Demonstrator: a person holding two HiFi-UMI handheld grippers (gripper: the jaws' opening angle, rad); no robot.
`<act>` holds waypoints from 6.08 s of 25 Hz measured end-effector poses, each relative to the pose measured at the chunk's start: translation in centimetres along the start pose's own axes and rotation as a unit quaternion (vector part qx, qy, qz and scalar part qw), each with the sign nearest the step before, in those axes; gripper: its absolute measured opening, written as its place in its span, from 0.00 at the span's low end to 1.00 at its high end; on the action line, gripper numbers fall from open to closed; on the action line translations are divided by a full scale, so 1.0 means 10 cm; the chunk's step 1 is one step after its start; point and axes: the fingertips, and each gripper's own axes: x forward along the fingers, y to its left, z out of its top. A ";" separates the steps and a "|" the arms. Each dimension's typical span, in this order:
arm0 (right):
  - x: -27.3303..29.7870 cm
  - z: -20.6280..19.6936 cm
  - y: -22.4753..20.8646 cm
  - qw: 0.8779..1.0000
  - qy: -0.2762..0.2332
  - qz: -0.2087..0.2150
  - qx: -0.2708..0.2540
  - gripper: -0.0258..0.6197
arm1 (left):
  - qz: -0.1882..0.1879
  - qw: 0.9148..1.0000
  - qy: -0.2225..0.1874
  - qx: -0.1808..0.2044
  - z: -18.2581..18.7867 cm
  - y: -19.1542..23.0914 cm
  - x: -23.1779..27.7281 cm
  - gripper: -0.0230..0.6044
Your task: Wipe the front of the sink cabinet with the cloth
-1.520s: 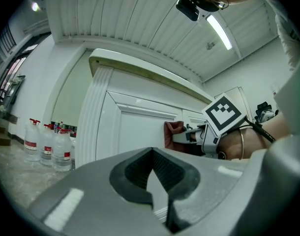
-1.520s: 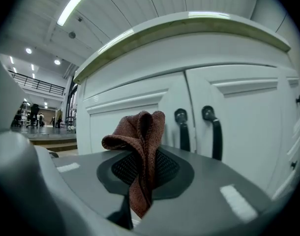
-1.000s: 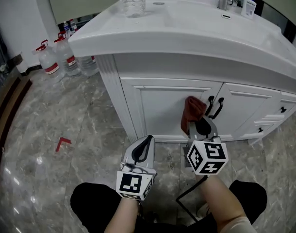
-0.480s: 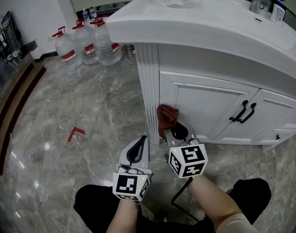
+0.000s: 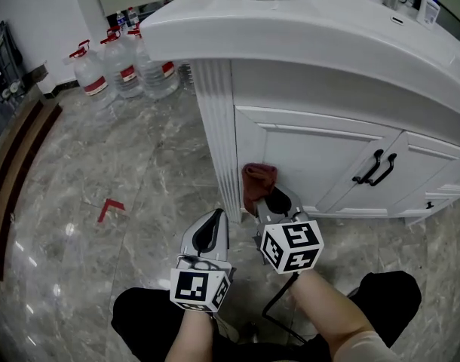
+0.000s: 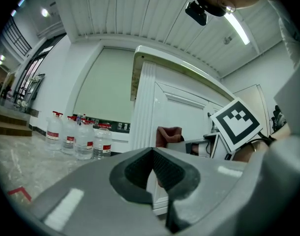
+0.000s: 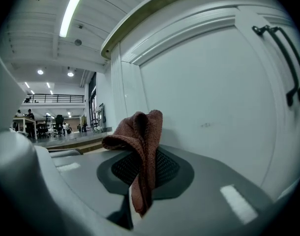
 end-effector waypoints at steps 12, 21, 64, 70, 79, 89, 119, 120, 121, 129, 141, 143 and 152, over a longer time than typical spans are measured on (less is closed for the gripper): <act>-0.63 0.16 -0.93 0.996 -0.002 -0.089 -0.015 0.16 | -0.063 0.998 0.005 -0.020 -0.12 -0.70 0.39 0.04; -1.11 0.21 -1.59 0.987 -0.007 -0.161 -0.001 0.16 | -0.103 0.994 0.009 -0.019 -0.19 -1.20 0.55 0.04; 0.02 -0.79 -0.41 0.999 0.048 -0.019 0.007 0.16 | -0.027 0.998 0.055 -0.025 -0.72 -0.04 0.21 0.04; -0.24 -0.70 -0.79 0.998 0.044 -0.048 0.002 0.16 | -0.053 0.996 0.055 -0.047 -0.75 -0.33 0.39 0.04; -0.83 -0.55 -1.54 0.992 0.028 -0.125 0.015 0.16 | -0.128 0.990 0.059 -0.030 -0.78 -1.18 0.62 0.04; -1.33 -0.38 -1.97 0.985 0.030 -0.171 0.017 0.16 | -0.146 0.986 0.067 -0.042 -0.80 -1.59 0.71 0.04; 0.35 -1.71 -0.20 0.991 0.135 0.003 0.018 0.16 | 0.020 0.995 0.086 -0.043 -1.15 0.30 0.19 0.04; 0.34 -1.71 -0.23 0.990 0.136 -0.002 0.021 0.16 | 0.019 0.995 0.085 -0.045 -1.15 0.31 0.20 0.04; 0.33 -1.72 -0.28 0.990 0.138 -0.007 0.023 0.16 | 0.017 0.995 0.085 -0.044 -1.15 0.31 0.21 0.04; 0.01 -1.74 -0.85 0.987 0.142 -0.061 0.031 0.16 | -0.009 0.995 0.094 -0.037 -1.24 0.03 0.39 0.04; -0.82 -1.58 -1.95 0.977 0.133 -0.167 0.015 0.16 | -0.105 0.987 0.116 -0.037 -1.35 -0.98 0.70 0.04; -0.95 -1.58 -2.08 0.975 0.133 -0.179 0.017 0.16 | -0.116 0.986 0.118 -0.035 -1.36 -1.12 0.71 0.04; -1.32 -1.47 -2.09 0.980 0.119 -0.158 0.030 0.16 | -0.125 0.985 0.117 -0.030 -1.31 -1.48 0.67 0.04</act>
